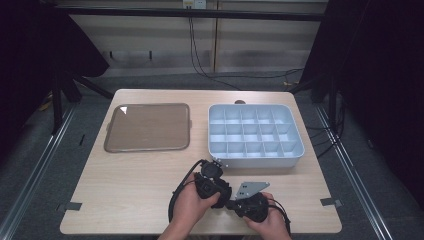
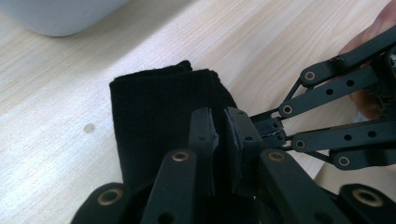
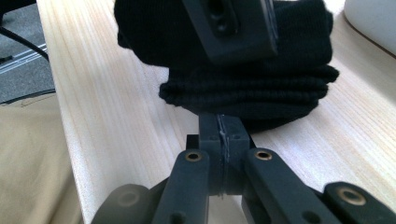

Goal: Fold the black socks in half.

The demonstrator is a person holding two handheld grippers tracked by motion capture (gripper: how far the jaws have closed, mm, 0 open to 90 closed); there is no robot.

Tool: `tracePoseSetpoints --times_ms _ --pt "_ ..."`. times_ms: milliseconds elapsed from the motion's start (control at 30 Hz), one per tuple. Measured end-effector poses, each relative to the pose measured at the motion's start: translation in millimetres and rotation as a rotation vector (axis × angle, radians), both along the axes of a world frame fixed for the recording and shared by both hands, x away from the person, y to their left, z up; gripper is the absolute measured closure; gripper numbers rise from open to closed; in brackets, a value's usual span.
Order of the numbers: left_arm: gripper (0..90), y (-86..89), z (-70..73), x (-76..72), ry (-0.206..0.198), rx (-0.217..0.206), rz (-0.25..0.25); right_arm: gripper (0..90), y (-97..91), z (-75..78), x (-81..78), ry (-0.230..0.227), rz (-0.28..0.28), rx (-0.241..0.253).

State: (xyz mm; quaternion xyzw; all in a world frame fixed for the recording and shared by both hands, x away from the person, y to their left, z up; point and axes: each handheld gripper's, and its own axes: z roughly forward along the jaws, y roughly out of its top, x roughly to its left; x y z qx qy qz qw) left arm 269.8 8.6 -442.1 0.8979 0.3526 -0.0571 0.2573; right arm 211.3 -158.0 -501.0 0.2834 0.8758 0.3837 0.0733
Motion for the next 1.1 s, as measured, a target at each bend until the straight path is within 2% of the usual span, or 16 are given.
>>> tracePoseSetpoints --times_ms 200,433,767,967,1100 --pt "81.7 -0.9 -6.4 1.6 -0.004 0.019 0.004 89.6 0.5 0.1 -0.6 0.000 -0.002 -0.003" --pt "82.0 1.8 -15.0 -0.2 -0.016 0.023 0.018 88.1 -3.1 3.0 -0.7 -0.005 0.001 -0.037" --pt "82.4 -8.9 -15.9 -9.0 -0.086 0.104 0.004 88.1 -16.6 7.0 2.0 -0.009 -0.051 -0.048" --pt "82.4 -10.5 -15.7 -9.0 -0.086 0.118 0.000 88.1 -21.8 8.2 2.0 -0.009 -0.067 -0.046" --pt "81.9 -8.9 -15.9 -8.3 -0.079 0.105 -0.002 88.0 -21.7 7.6 2.2 -0.011 -0.064 -0.048"
